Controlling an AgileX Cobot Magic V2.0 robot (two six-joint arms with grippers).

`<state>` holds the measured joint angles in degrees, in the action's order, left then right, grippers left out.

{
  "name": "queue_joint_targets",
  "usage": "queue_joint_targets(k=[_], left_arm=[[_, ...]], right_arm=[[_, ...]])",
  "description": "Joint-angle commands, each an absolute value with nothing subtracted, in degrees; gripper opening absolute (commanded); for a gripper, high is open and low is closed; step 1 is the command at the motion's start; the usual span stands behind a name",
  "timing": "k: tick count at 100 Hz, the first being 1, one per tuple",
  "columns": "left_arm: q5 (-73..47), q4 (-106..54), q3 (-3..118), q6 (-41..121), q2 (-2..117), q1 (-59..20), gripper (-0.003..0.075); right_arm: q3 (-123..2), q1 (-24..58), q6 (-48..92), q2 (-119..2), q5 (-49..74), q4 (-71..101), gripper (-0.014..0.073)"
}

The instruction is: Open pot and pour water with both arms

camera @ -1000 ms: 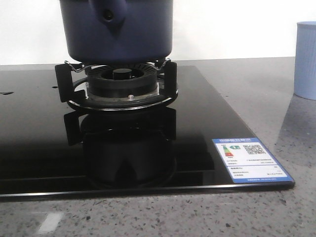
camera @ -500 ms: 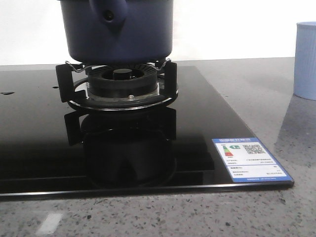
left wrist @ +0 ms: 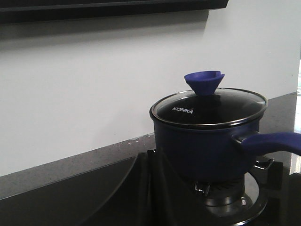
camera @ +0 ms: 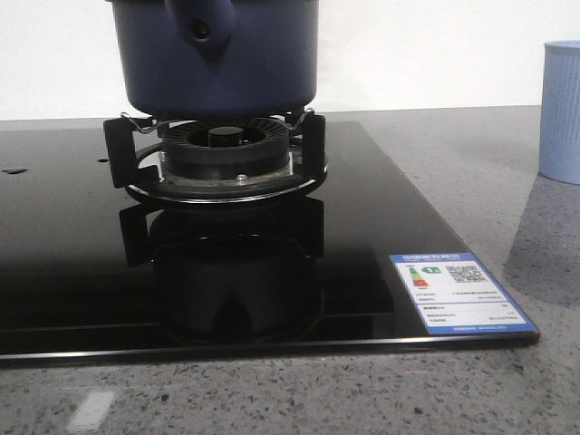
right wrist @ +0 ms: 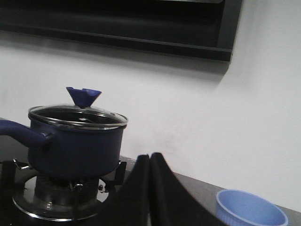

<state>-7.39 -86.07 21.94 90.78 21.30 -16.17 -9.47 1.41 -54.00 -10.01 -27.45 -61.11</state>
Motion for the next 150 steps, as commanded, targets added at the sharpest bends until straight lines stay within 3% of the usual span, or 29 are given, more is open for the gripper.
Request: queue_joint_targets(k=[1,102,113,134,150], left_arm=[[-6.85,-87.8,22.69,90.12,20.22,-16.06,-0.0019],[-5.8,-87.06,21.89,90.12,19.91,-16.06,-0.0019],[-6.11,-69.21,21.67,81.52,19.76,-16.06,-0.0019],[-3.22,-12.82,17.75,24.46,18.04,-16.06,-0.0019],[5.27,1.74,8.76,6.27,12.55,-16.06,-0.0019]], right_arm=[[-10.94,1.34,-54.28,-10.45,-31.45,-60.08,-0.0066],[-10.94,1.34,-54.28,-10.45,-31.59,-60.08,-0.0066],[-10.94,1.34,-54.28,-10.45,-31.59,-60.08,-0.0066],[-10.94,1.34,-54.28,-10.45,-31.59,-60.08,-0.0066],[-10.94,1.34,-54.28,-10.45,-31.59,-60.08,-0.0066]])
